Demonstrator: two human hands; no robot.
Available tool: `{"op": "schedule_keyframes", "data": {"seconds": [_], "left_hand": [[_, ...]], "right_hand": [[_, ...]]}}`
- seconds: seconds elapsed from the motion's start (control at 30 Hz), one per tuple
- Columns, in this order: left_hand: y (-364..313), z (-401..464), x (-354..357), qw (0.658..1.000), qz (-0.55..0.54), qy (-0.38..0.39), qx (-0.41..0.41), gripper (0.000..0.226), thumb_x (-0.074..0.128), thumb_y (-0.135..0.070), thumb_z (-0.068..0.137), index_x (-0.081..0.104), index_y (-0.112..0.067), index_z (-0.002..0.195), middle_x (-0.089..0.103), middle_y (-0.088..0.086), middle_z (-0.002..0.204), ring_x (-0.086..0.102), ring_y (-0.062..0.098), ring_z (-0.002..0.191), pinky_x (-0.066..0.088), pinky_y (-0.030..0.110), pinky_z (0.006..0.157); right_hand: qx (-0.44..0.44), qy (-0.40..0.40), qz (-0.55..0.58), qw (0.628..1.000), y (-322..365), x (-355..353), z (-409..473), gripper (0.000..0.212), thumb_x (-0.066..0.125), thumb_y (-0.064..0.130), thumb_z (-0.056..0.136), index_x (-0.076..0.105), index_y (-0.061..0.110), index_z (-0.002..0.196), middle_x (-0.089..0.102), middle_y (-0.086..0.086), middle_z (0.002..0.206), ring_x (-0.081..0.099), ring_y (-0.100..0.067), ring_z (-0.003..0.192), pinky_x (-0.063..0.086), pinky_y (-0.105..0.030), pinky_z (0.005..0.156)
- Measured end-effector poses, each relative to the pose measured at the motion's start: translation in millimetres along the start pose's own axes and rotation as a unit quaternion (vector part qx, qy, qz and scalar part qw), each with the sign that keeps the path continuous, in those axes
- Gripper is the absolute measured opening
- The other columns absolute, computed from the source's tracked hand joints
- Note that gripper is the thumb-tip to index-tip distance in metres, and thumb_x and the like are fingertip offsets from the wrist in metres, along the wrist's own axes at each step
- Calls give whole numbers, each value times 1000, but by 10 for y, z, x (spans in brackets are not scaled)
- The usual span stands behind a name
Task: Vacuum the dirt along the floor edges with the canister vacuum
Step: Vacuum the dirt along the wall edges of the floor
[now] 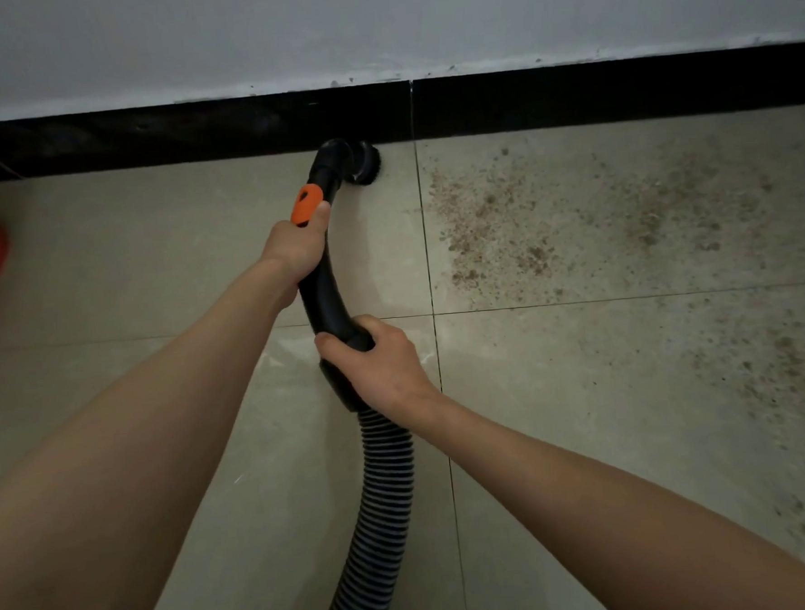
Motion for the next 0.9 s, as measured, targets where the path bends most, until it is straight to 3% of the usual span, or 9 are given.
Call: {"op": "schedule_keyframes", "data": {"seconds": [0.13,0.27,0.43,0.5,0.6,0.7,0.8,0.9], "left_hand": [[-118,-63,334,1000,23,5,5,46,42,-51,95,47,-8,109,54,7,90,54,24,86,45,34,76],[-123,-90,467,1000,11,10,2,54,43,-53,94,51,-5,117,57,12,97,57,26,86,50,38,80],[-9,25,71,997,-13,-70,-18,60,47,-55,91,52,-3,118,63,18,110,62,33,95,52,39,84],[32,83,-110,994,-26,-98,-27,61,47,-55,91,50,0,120,63,17,105,63,32,90,52,35,74],[19,92,-223,992,-34,-114,-32,50,45,-49,95,46,-3,115,57,11,86,55,20,64,46,29,55],[24,87,-216,992,-27,-123,-28,50,45,-48,96,45,-4,118,56,12,92,53,18,61,47,30,58],[67,72,-159,993,-22,-113,-33,49,44,-48,96,45,-5,118,53,8,81,52,17,63,47,30,59],[19,72,-78,995,-19,-88,-29,51,45,-49,95,46,-4,119,53,8,78,53,18,63,47,30,58]], "right_hand": [[5,-24,24,999,-114,-232,0,16,66,39,87,63,23,88,65,3,79,65,-17,78,55,-31,71],[18,-30,35,999,-158,-285,-5,19,65,39,87,64,20,86,65,0,82,65,-18,81,54,-34,74],[10,25,16,1000,4,-114,98,21,67,39,85,64,19,81,61,4,74,59,-12,70,44,-20,59],[15,54,12,998,67,-2,163,21,67,38,84,64,17,81,62,3,75,59,-12,70,44,-21,60],[28,79,12,996,131,130,228,28,66,41,85,65,13,90,63,0,83,61,-15,76,47,-27,67],[38,84,-3,996,75,122,158,42,65,52,85,59,15,101,62,3,91,60,-13,83,48,-25,70],[41,82,-29,995,-111,47,-12,54,71,54,80,53,18,116,59,6,103,60,-12,93,47,-21,72],[48,36,1,998,-196,23,-123,50,75,50,77,50,22,110,60,8,102,58,-7,87,46,-17,66]]}}
Point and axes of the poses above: each hand's wrist, its own z-axis towards the middle knuckle, its own x-axis out of the palm, y = z × x, the point moved 4 cm from there along z, towards the middle knuckle
